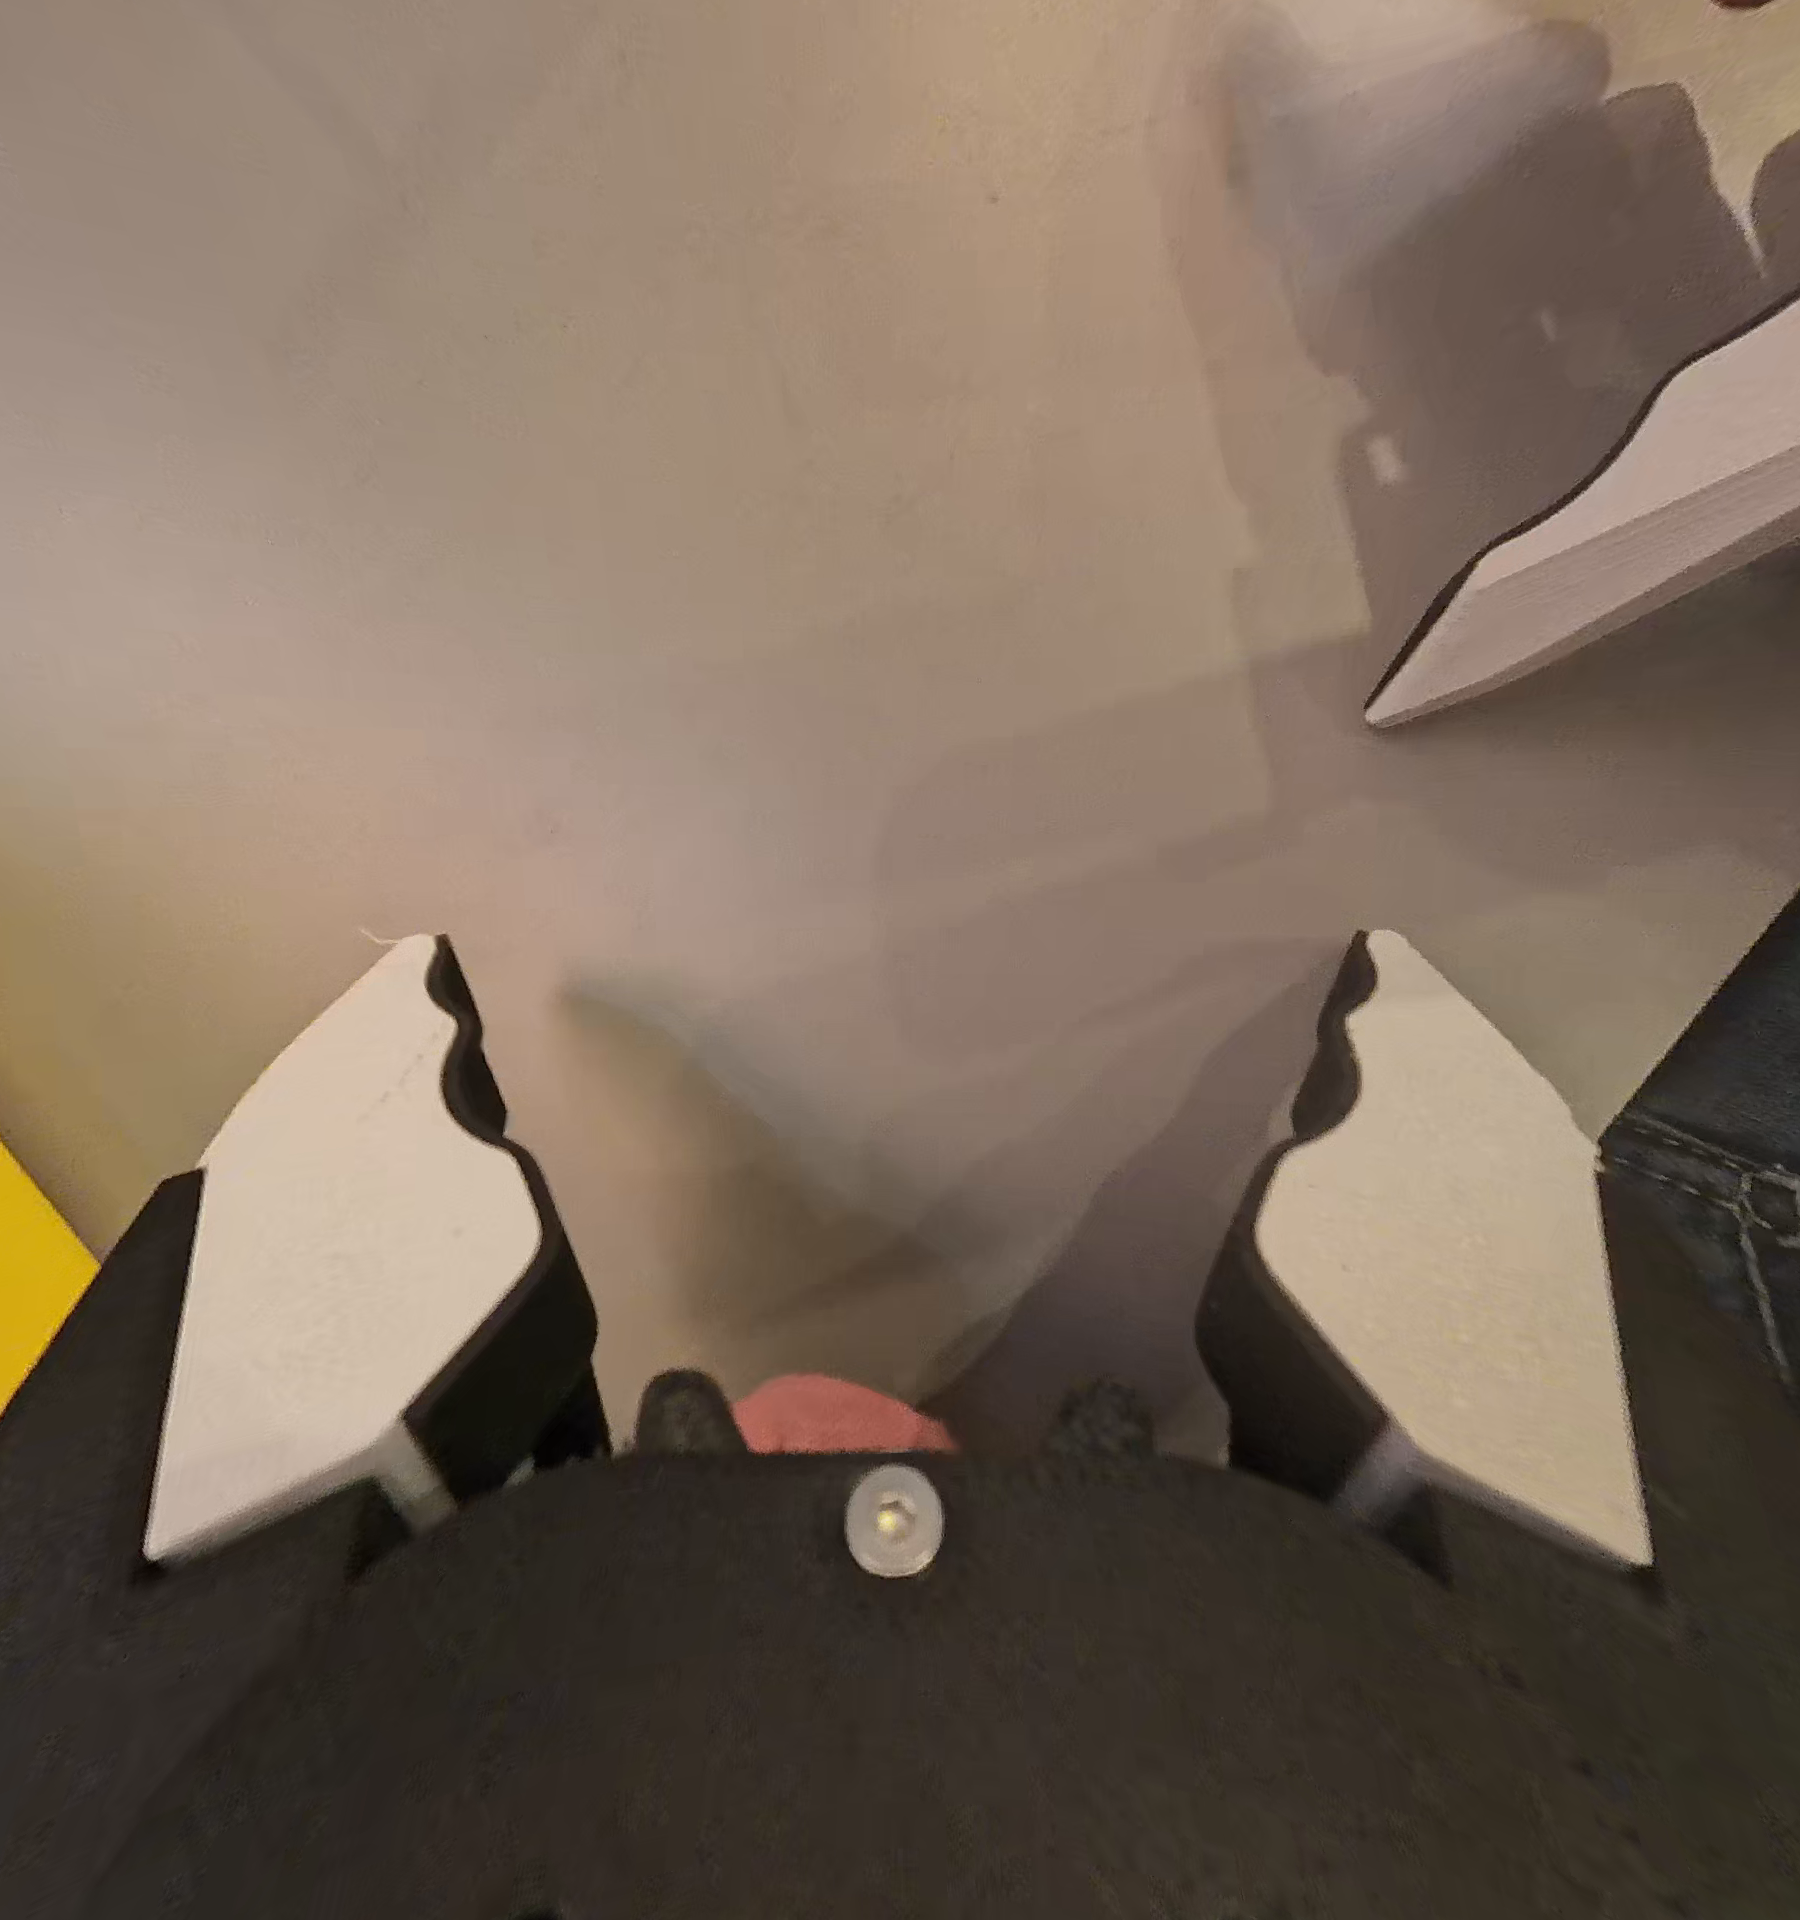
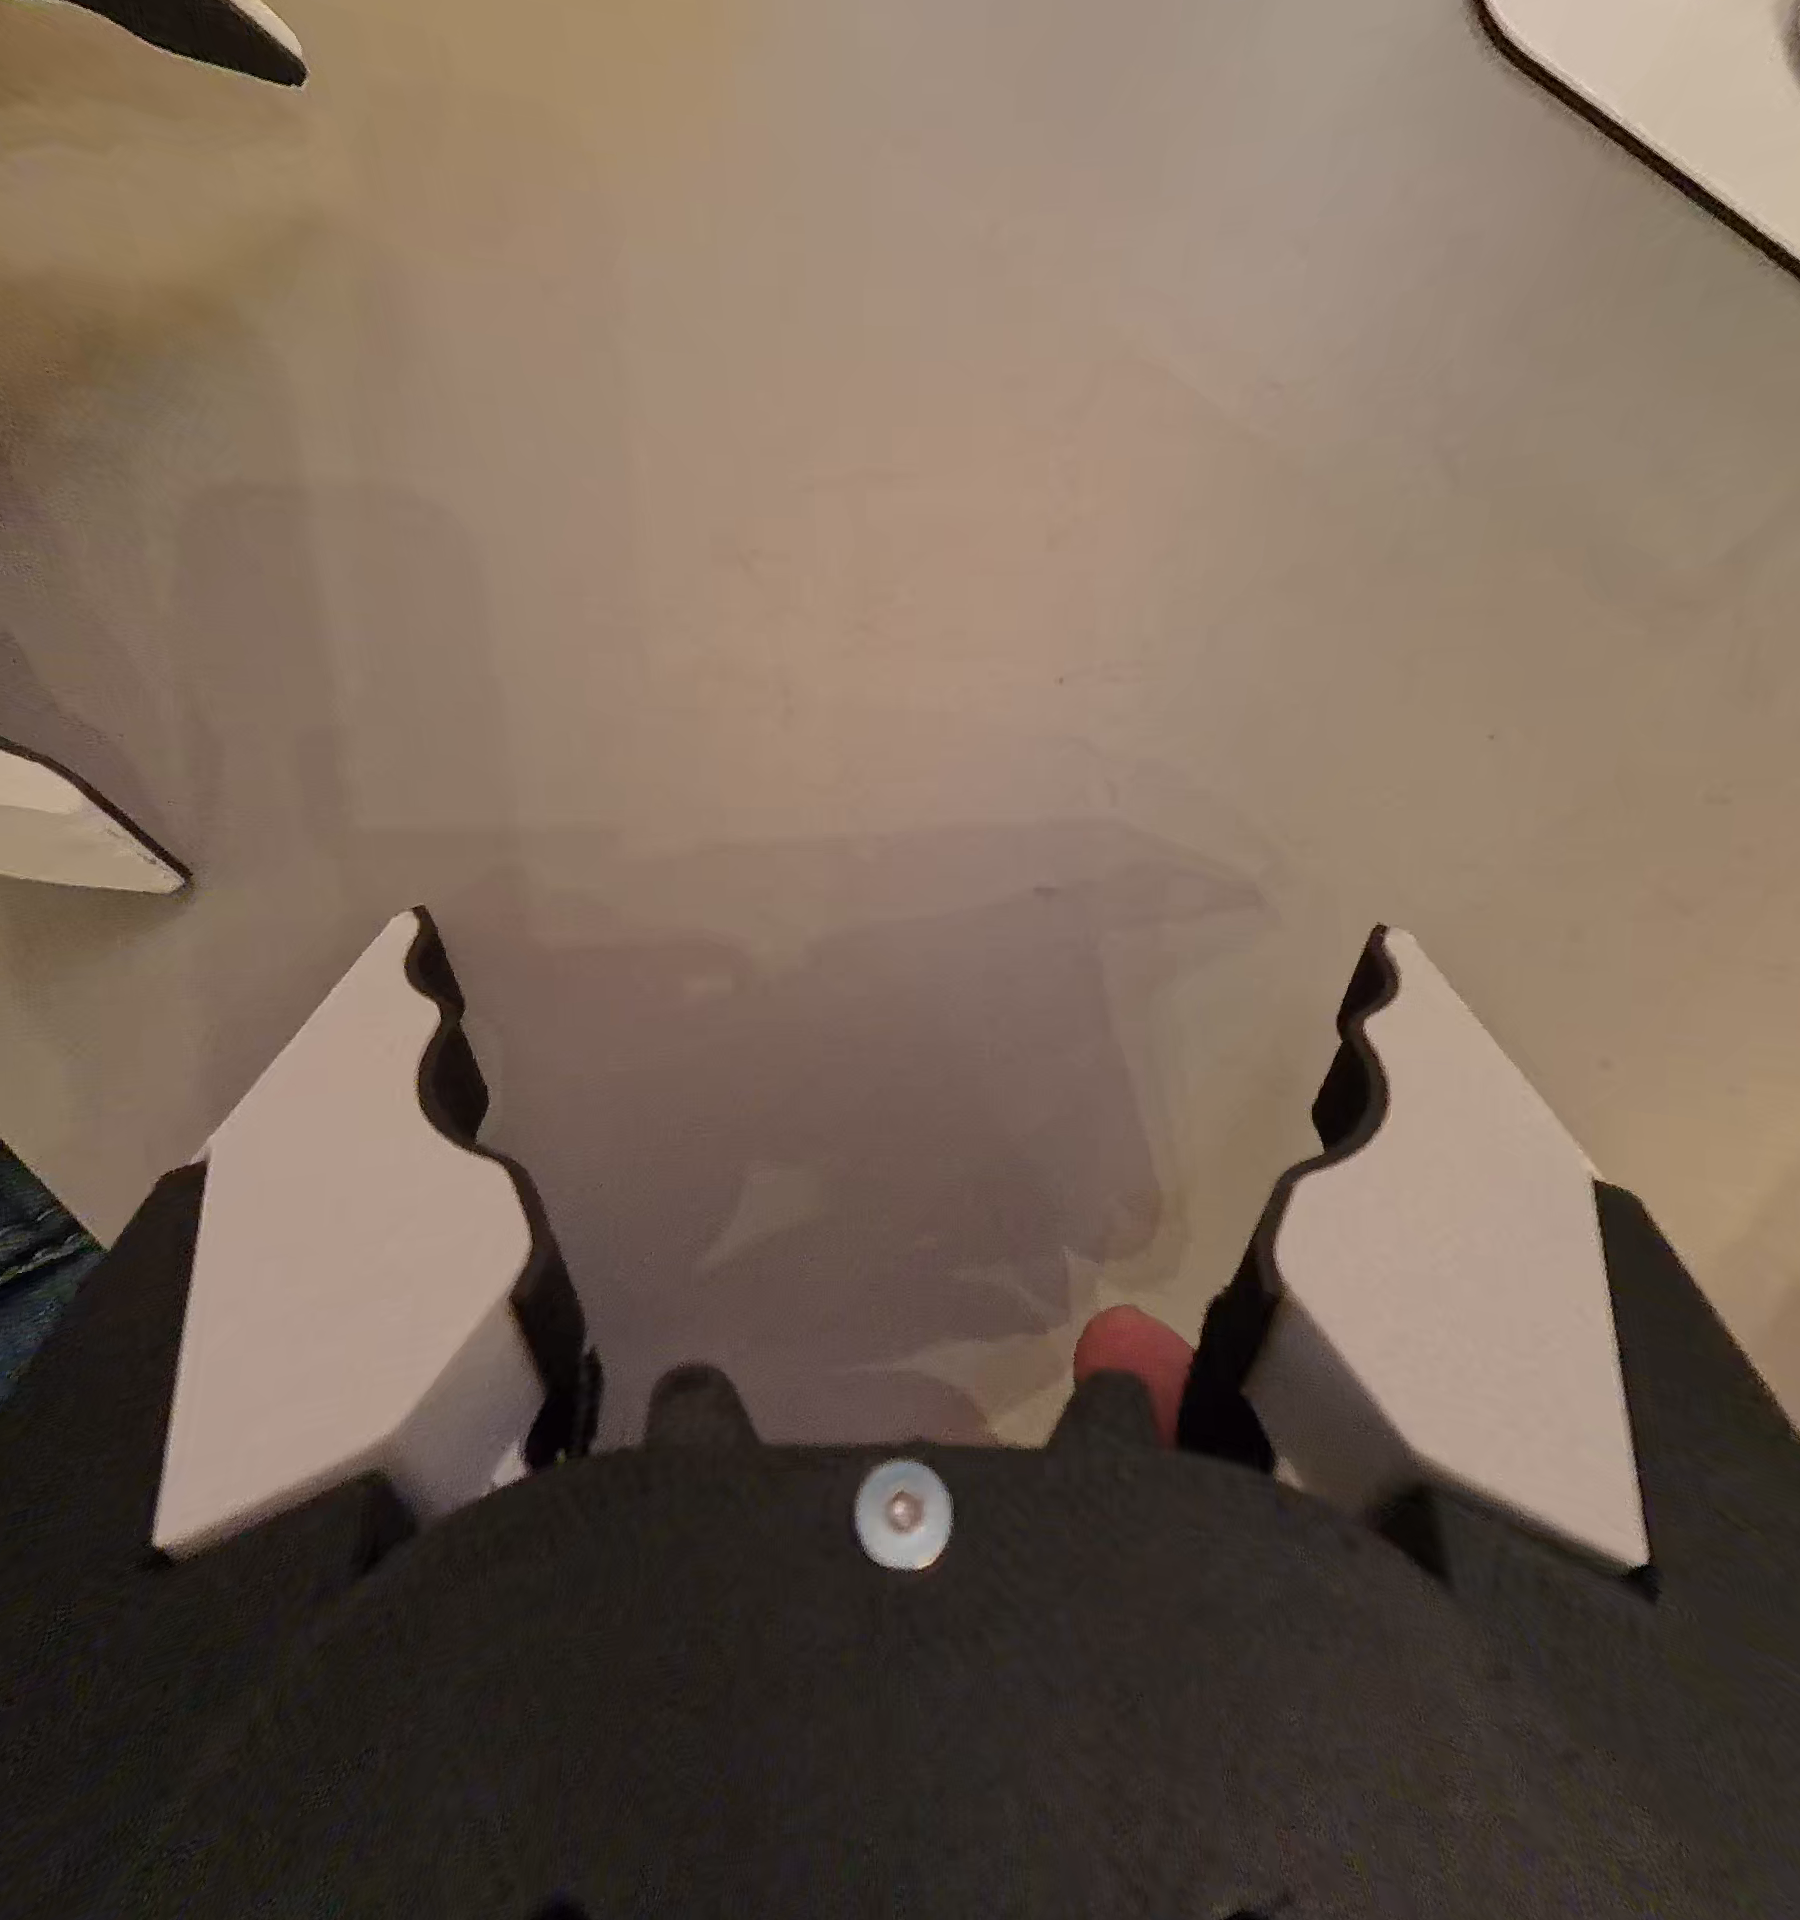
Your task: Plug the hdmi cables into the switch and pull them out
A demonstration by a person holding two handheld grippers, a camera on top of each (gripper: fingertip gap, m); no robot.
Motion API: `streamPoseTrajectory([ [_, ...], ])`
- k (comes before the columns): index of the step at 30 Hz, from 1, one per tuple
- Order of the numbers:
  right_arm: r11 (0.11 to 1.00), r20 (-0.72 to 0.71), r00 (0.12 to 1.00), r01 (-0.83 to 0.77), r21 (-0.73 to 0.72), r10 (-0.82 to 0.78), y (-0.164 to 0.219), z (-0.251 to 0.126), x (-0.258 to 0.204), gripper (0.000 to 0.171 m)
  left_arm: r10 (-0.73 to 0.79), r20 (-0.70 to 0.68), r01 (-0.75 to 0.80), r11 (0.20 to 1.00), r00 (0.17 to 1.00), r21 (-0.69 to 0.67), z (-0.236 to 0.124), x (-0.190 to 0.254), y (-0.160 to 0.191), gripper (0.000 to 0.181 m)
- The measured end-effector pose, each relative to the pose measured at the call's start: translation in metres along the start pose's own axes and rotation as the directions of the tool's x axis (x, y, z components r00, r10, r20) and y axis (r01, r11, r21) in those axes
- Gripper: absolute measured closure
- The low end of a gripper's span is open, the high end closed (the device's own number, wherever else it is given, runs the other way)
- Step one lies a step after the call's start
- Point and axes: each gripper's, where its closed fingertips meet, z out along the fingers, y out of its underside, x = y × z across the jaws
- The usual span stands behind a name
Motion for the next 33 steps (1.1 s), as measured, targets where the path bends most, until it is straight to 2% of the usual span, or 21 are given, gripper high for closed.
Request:
streamPoseTrajectory([
  [11, 0.994, -0.038, 0.996, 0.084, 0.067, -0.082, -0.0071, -0.0048, -0.0026, 0.011, 0.015, -0.001, -0.015, 1.0, 1.0, 0.008, -0.0015, 0.0006, 0.0001, 0.035],
  [21, 0.997, -0.022, 0.998, 0.059, 0.057, -0.058, -0.0046, -0.0031, 0.0008, 0.012, 0.008, -0.011, -0.008, 1.0, 1.0, 0.008, -0.0006, 0.0006, 0.0004, 0.035],
  [33, 0.993, -0.08, 0.994, 0.084, 0.084, -0.077, -0.0041, -0.0104, 0.0049, 0.011, 0.007, 0.003, -0.008, 1.0, 1.0, 0.023, -0.002, -0.0005, 0.0008, 0.035],
])
